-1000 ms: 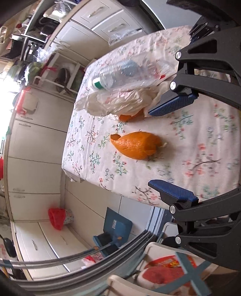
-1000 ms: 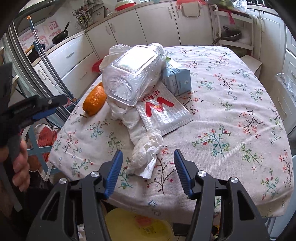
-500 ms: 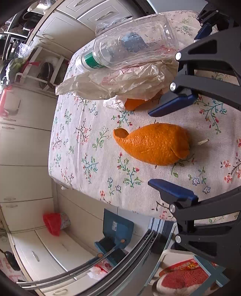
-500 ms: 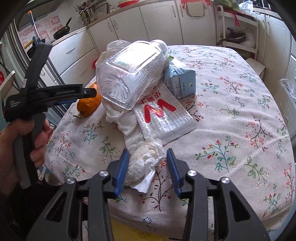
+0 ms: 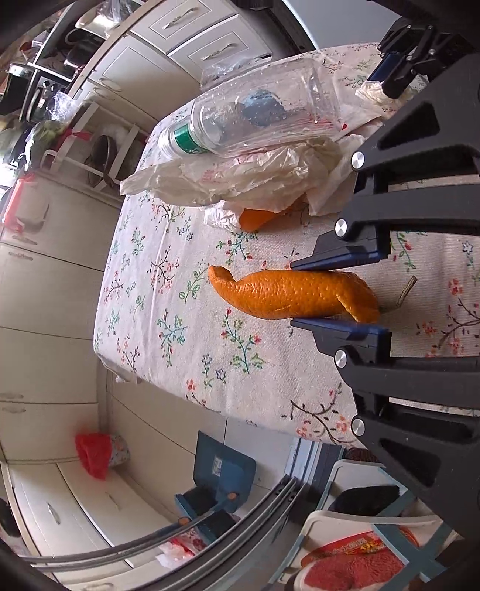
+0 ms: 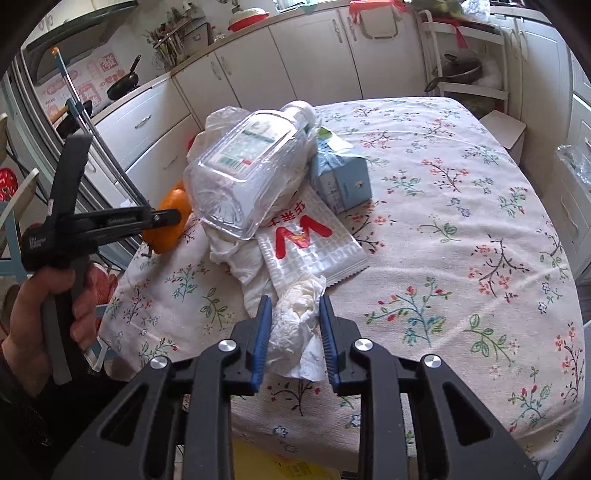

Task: Collect trash
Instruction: 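Grasp the long orange peel with left tool while right tool grasps white tissue, then lower both tools over the yellow bowl and open them to drop items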

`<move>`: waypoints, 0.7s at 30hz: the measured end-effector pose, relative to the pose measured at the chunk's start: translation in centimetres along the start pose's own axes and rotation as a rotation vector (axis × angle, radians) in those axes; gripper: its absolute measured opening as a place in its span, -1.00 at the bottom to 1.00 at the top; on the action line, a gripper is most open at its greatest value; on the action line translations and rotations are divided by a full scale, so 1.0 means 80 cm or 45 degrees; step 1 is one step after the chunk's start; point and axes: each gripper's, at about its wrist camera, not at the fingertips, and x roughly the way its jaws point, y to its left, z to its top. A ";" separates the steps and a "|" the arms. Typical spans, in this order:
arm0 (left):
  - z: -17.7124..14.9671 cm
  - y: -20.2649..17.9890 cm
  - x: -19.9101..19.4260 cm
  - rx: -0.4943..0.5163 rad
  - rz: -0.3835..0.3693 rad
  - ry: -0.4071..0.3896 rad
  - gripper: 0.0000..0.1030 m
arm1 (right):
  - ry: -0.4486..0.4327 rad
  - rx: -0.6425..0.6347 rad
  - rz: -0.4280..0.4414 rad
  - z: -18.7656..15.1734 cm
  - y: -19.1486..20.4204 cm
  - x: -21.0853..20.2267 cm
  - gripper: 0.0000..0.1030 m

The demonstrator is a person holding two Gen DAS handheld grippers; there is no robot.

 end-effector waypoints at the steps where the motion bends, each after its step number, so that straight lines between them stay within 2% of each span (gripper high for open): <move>1: -0.003 0.001 -0.004 -0.007 0.000 -0.004 -0.57 | 0.005 0.021 0.009 -0.001 -0.005 0.000 -0.48; 10: -0.038 0.001 -0.053 -0.012 -0.039 -0.070 -0.57 | 0.008 0.072 0.037 -0.011 -0.014 -0.008 -0.48; 21: -0.157 -0.032 -0.116 0.037 -0.168 -0.036 -0.57 | -0.018 0.034 0.119 -0.042 0.005 -0.047 -0.48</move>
